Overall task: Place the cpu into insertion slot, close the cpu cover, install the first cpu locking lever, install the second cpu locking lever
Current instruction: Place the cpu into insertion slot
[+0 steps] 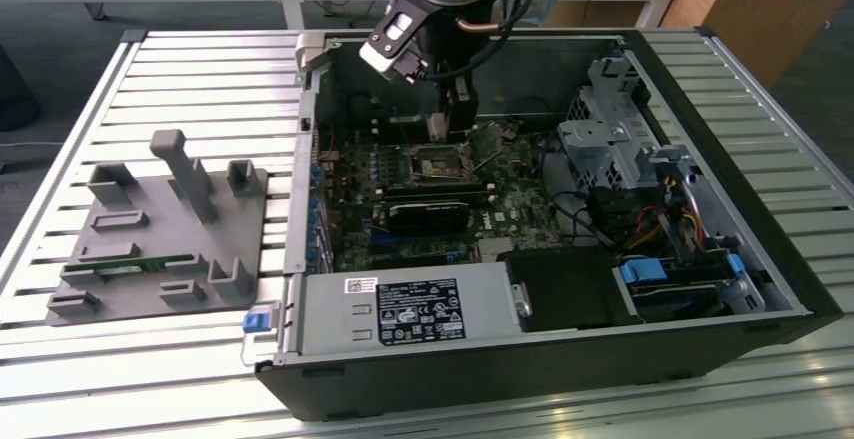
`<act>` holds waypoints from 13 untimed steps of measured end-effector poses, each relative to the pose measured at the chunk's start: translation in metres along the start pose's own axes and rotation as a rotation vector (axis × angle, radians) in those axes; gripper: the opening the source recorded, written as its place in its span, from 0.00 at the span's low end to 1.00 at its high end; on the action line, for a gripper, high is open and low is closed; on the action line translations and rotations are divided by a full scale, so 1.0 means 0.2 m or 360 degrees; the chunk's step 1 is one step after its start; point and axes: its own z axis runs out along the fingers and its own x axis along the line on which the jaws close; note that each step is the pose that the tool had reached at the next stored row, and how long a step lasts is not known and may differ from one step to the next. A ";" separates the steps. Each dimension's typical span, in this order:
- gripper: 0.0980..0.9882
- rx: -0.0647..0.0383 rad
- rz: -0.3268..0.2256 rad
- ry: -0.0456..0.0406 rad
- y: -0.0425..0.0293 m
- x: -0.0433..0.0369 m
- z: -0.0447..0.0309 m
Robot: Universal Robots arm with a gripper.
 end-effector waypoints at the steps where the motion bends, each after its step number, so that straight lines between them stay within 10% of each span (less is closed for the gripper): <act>1: 0.50 0.0000 0.0000 0.0000 0.000 0.000 0.003; 13: 0.50 0.0000 0.0000 0.0000 -0.003 0.000 0.035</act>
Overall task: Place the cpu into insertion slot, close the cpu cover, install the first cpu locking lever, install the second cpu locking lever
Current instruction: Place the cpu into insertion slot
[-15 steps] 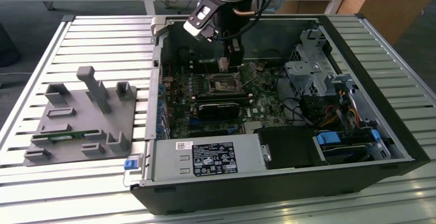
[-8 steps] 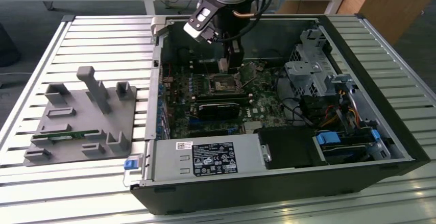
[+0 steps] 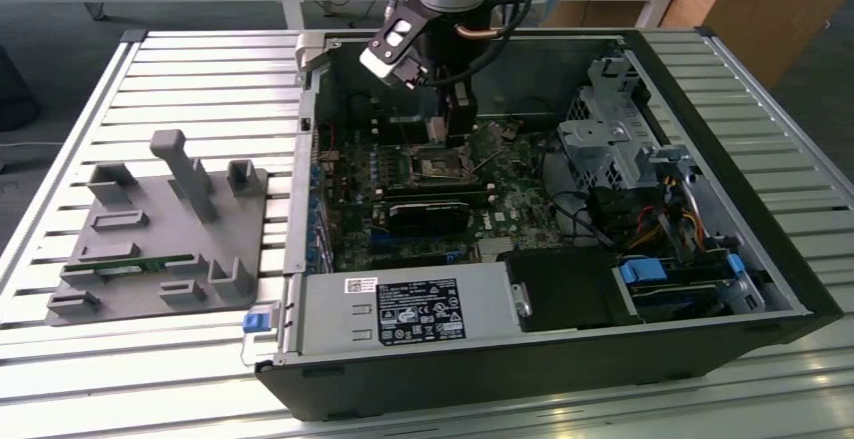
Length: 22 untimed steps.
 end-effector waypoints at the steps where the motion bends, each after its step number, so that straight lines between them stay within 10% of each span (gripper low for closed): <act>1: 0.50 0.0000 0.0000 0.0000 0.000 0.000 0.004; 10: 0.50 -0.0009 -0.0001 -0.0007 -0.006 -0.001 0.058; 13: 0.50 -0.0039 -0.0001 -0.0011 -0.009 0.000 0.065; 19: 0.50 -0.0043 -0.0008 -0.0071 -0.012 0.020 0.095; 22: 0.50 -0.0043 -0.0008 -0.0071 -0.017 0.032 0.135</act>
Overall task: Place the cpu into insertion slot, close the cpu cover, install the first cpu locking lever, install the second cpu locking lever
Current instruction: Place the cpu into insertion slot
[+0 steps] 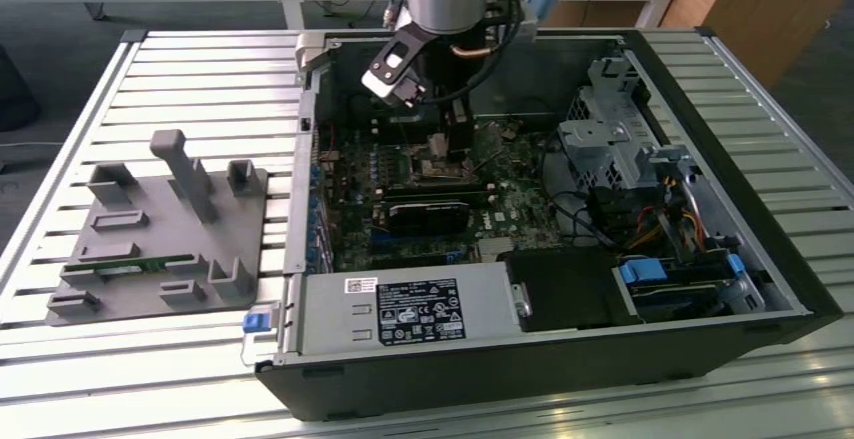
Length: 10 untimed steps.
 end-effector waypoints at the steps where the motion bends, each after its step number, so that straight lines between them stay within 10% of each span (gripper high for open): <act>1: 0.50 0.0000 0.0000 0.0000 -0.003 0.004 0.010; 10: 0.50 0.0000 0.0006 0.0003 -0.023 0.049 0.051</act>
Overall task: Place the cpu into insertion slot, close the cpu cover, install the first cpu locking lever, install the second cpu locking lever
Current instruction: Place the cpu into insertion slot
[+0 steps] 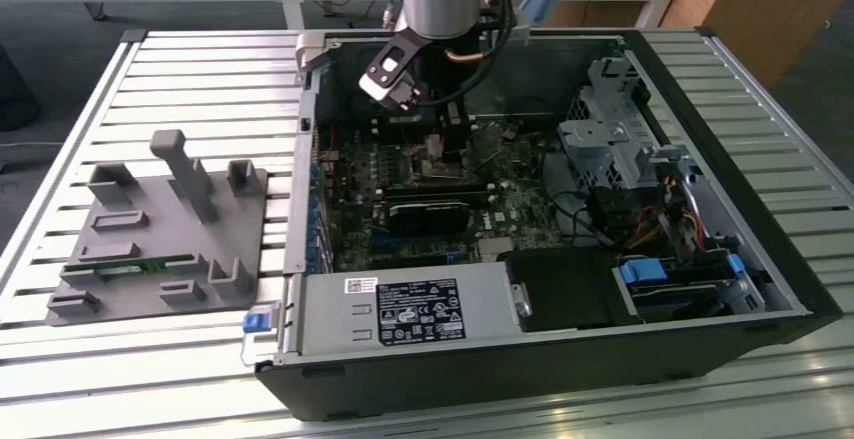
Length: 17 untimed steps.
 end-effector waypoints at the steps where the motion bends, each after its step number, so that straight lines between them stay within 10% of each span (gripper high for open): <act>1: 0.50 0.0000 0.0002 0.0000 -0.004 0.001 0.006; 17: 0.50 0.0003 0.0017 -0.0002 -0.028 0.032 0.100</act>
